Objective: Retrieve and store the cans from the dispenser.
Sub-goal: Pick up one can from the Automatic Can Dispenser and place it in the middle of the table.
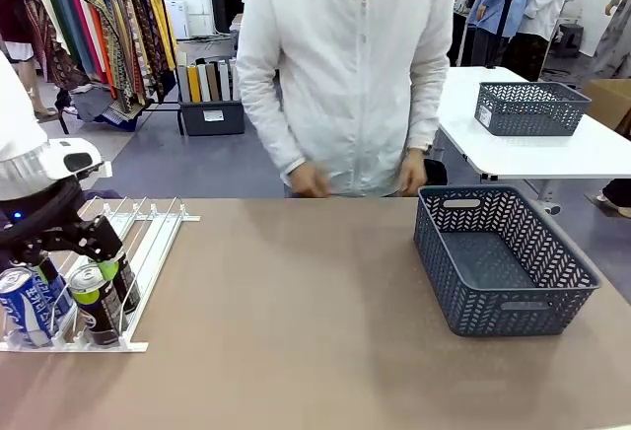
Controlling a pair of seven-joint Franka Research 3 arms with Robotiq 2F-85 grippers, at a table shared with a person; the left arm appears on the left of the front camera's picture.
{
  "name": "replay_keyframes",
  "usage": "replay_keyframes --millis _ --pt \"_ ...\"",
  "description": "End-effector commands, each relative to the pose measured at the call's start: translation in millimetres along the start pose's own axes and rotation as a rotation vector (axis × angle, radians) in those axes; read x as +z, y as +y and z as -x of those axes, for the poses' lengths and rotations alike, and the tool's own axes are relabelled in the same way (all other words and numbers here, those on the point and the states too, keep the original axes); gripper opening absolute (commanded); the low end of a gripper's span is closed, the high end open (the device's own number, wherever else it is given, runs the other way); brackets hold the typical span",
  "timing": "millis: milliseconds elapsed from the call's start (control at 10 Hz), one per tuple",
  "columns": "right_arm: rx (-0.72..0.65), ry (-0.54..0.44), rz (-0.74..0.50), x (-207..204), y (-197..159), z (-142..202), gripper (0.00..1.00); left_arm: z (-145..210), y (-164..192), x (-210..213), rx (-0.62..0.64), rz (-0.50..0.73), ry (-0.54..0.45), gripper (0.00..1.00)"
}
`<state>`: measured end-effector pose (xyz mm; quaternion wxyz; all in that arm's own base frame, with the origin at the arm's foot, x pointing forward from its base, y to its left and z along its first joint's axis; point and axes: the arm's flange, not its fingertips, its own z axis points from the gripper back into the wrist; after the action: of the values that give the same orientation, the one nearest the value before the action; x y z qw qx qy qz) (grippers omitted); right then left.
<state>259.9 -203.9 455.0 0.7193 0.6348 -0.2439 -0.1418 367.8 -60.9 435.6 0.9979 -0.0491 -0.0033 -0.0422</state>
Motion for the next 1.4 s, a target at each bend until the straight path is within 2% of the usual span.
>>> replay_keyframes --millis 0,700,800,900,1000,1300 --pt "0.004 0.006 0.001 2.8 2.6 1.2 1.0 -6.0 -7.4 -15.5 0.014 -0.016 0.015 1.0" --pt "0.004 0.006 0.001 2.8 2.6 1.2 1.0 -9.3 -11.0 -24.1 0.016 -0.033 0.034 1.0" --pt "0.004 0.006 0.001 2.8 2.6 1.2 1.0 -9.7 -11.3 -24.2 0.019 -0.045 0.027 0.63" --pt "0.004 0.006 0.001 2.8 2.6 1.2 1.0 -9.5 -12.2 -23.8 0.02 -0.054 0.022 0.04" --pt "0.004 0.006 0.001 2.8 2.6 1.2 1.0 -10.0 -11.3 -24.0 0.023 -0.06 0.02 0.0" --pt "0.004 0.006 0.001 2.8 2.6 1.2 1.0 -10.1 -10.5 -25.2 0.024 -0.063 0.01 0.0"
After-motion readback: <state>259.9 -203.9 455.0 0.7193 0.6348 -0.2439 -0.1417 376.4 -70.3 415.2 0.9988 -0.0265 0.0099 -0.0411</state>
